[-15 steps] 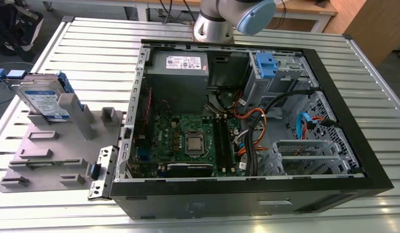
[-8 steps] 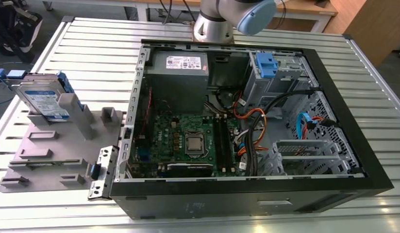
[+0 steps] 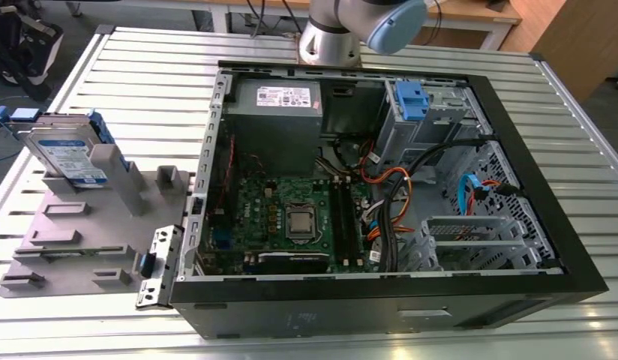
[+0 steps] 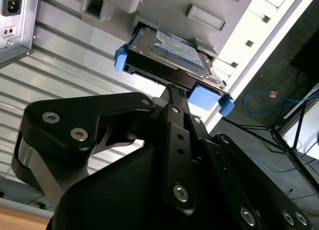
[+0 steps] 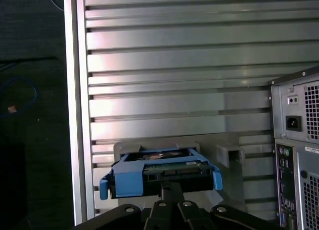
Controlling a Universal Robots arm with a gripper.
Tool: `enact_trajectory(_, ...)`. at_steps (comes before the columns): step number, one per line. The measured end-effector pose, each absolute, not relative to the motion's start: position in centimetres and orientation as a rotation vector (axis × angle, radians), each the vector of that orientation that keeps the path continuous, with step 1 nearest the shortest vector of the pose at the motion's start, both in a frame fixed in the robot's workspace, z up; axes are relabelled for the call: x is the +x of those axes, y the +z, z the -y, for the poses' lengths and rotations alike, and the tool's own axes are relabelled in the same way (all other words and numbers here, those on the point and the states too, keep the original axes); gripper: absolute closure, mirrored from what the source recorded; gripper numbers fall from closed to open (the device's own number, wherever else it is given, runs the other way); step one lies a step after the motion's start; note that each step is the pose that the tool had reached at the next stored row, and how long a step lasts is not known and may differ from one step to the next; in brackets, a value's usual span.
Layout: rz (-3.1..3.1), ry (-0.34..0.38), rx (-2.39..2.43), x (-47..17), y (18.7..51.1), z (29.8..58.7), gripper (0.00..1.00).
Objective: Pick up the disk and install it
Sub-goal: 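Reach for the disk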
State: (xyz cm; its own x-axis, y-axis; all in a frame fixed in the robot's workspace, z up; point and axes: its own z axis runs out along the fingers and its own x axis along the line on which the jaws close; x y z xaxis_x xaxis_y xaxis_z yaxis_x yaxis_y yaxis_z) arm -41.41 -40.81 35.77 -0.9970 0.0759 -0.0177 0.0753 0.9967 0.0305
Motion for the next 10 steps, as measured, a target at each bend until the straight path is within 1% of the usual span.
enact_trajectory(10,-3.120,0.045,0.118,-41.50,35.71,41.82,0.89)
